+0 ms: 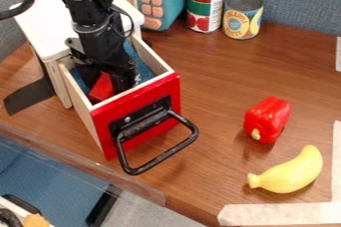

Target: Take the red thing on the drawer then put it on the right of the box

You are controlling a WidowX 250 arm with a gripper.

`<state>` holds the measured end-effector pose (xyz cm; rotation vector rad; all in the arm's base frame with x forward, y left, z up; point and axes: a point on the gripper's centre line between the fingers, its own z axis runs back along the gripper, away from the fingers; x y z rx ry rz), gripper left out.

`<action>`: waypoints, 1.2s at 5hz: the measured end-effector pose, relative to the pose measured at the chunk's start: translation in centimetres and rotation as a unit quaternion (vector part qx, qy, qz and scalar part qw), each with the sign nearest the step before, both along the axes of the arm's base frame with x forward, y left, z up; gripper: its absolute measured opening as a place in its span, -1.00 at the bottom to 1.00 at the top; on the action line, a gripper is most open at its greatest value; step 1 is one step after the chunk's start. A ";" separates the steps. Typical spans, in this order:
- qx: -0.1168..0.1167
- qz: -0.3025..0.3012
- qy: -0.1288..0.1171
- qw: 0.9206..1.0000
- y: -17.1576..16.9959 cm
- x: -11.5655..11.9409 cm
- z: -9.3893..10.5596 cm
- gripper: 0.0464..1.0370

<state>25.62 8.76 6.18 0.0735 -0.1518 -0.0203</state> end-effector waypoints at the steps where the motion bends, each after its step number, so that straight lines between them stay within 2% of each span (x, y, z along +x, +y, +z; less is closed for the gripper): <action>1: -0.006 -0.007 0.000 1.000 -0.3 -0.4 0.9 0.41; 4: -0.009 -0.030 -0.038 0.999 -3.0 1.1 5.1 0.41; 6: -0.018 -0.044 -0.061 0.997 -5.4 3.6 8.5 0.41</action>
